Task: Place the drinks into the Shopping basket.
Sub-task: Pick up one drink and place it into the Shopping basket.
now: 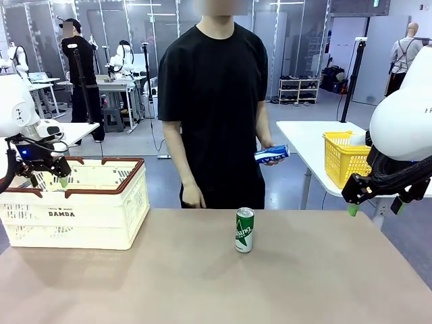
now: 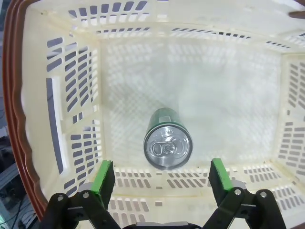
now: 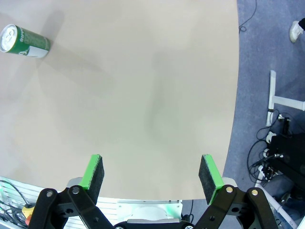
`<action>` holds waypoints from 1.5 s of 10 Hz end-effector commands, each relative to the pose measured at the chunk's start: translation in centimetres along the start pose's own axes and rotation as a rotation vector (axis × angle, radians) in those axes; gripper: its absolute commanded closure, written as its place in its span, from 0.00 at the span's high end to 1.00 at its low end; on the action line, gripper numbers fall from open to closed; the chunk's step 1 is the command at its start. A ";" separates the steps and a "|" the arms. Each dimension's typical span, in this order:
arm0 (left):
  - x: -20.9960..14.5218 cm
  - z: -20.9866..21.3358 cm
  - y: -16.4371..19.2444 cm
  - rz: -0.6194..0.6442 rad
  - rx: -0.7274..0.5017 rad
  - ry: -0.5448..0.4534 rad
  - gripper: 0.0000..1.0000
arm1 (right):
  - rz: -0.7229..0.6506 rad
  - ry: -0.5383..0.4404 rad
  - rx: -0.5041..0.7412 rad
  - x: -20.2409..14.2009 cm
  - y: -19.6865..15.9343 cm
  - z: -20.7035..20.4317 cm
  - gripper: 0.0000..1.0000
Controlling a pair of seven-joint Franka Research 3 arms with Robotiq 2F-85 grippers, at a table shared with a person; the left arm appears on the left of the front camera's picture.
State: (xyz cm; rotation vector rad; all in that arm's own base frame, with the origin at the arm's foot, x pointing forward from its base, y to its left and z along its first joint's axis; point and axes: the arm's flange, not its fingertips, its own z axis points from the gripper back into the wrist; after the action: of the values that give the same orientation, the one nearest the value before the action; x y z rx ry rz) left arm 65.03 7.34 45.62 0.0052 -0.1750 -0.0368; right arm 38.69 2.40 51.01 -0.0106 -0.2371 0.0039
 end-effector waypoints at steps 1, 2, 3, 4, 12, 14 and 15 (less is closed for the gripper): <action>0.0 -0.2 0.0 -0.002 0.001 0.003 1.00 | 0.003 -0.002 -0.004 0.0 -0.2 0.1 1.00; 0.0 -0.2 0.0 -0.002 0.001 0.003 1.00 | 0.003 -0.002 -0.004 0.0 -0.2 0.1 1.00; 0.0 -0.2 0.0 -0.002 0.001 0.003 1.00 | 0.003 -0.002 -0.004 0.0 -0.2 0.1 1.00; 0.0 -0.2 0.0 -0.002 0.001 0.003 1.00 | 0.003 -0.002 -0.004 0.0 -0.2 0.1 1.00; 0.1 2.6 -0.4 -0.081 -0.042 -0.060 1.00 | 0.003 -0.002 -0.004 0.0 -0.2 0.1 1.00; -1.3 8.7 -0.5 -0.222 -0.016 -0.177 1.00 | 0.003 -0.002 -0.004 0.0 -0.2 0.1 1.00; -2.4 10.7 -0.6 -0.309 -0.034 -0.206 1.00 | 0.003 -0.002 -0.004 0.0 -0.2 0.1 1.00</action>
State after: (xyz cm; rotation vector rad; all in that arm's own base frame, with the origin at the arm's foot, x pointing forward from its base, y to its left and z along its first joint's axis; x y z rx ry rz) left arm 62.88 6.26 55.21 0.0359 -0.3328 -0.2519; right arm 38.70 2.40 51.02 -0.0106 -0.2372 0.0039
